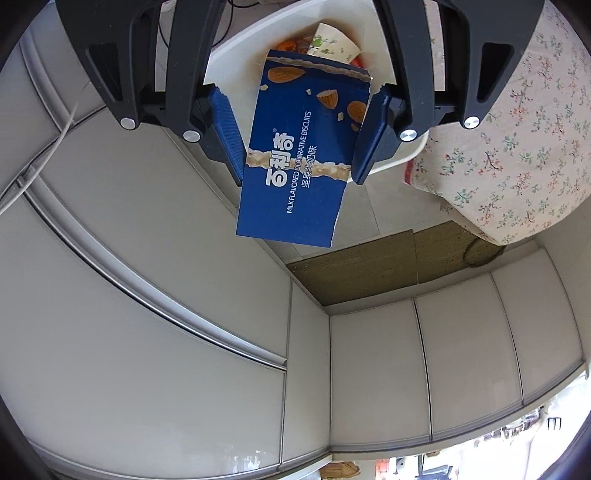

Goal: Collect trash

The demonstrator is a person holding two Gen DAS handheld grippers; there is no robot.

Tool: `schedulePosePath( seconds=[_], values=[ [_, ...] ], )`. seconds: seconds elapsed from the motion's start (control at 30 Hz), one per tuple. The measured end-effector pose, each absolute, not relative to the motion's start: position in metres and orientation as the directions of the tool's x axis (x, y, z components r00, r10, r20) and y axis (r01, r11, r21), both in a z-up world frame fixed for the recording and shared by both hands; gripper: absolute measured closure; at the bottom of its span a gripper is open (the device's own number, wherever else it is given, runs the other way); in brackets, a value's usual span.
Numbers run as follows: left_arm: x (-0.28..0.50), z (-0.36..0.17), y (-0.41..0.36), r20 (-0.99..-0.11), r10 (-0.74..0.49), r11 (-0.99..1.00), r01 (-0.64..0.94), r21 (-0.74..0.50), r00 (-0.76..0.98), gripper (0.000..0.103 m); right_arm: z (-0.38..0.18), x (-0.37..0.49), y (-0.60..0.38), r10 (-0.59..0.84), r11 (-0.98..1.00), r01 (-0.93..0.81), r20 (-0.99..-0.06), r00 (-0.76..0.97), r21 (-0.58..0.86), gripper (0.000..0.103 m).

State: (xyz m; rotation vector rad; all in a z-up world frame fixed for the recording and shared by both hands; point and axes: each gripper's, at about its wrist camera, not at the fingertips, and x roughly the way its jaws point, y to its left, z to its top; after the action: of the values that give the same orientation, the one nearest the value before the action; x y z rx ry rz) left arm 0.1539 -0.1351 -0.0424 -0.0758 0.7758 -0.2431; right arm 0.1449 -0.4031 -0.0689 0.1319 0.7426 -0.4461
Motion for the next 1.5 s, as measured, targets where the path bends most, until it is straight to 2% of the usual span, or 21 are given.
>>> schedulePosePath(
  seconds=[0.2,0.57,0.63,0.77,0.9,1.0,1.13,1.33,1.5],
  values=[
    [0.140,-0.024,-0.167,-0.592,-0.218,0.971,0.234,-0.052,0.776,0.007,-0.073,0.130,-0.412,-0.400,0.884,0.458,-0.655,0.641,-0.092,0.040],
    [0.103,0.025,-0.209,-0.395,-0.293,0.951,0.310,-0.022,0.871,0.007,-0.034,0.078,-0.431,-0.401,0.873,0.488,-0.571,0.717,-0.001,0.007],
    [0.101,0.030,-0.213,-0.389,-0.300,0.950,0.309,-0.041,0.871,0.007,-0.027,0.067,-0.440,-0.416,0.860,0.510,-0.547,0.727,0.023,0.007],
    [0.111,0.020,-0.223,-0.484,-0.307,0.948,0.305,-0.086,0.819,0.007,-0.026,0.059,-0.450,-0.436,0.840,0.541,-0.547,0.715,0.039,0.007],
    [0.099,0.017,-0.240,-0.445,-0.234,0.962,0.272,0.024,0.865,0.007,-0.027,0.051,-0.452,-0.416,0.836,0.545,-0.568,0.710,0.069,0.007],
    [0.093,0.021,-0.247,-0.440,-0.265,0.955,0.296,0.001,0.858,0.007,-0.020,0.038,-0.448,-0.417,0.835,0.545,-0.554,0.720,0.079,0.007],
    [0.088,0.021,-0.250,-0.486,-0.317,0.942,0.328,-0.064,0.815,0.007,-0.011,0.017,-0.440,-0.431,0.822,0.563,-0.551,0.715,0.087,0.007],
    [0.063,0.023,-0.243,-0.464,-0.255,0.959,0.283,-0.010,0.849,0.007,-0.001,-0.020,-0.424,-0.450,0.808,0.574,-0.493,0.745,0.130,0.007],
    [0.044,0.023,-0.217,-0.454,-0.222,0.970,0.241,-0.016,0.863,0.007,-0.002,-0.032,-0.399,-0.455,0.817,0.567,-0.487,0.746,0.105,0.007]
  ],
)
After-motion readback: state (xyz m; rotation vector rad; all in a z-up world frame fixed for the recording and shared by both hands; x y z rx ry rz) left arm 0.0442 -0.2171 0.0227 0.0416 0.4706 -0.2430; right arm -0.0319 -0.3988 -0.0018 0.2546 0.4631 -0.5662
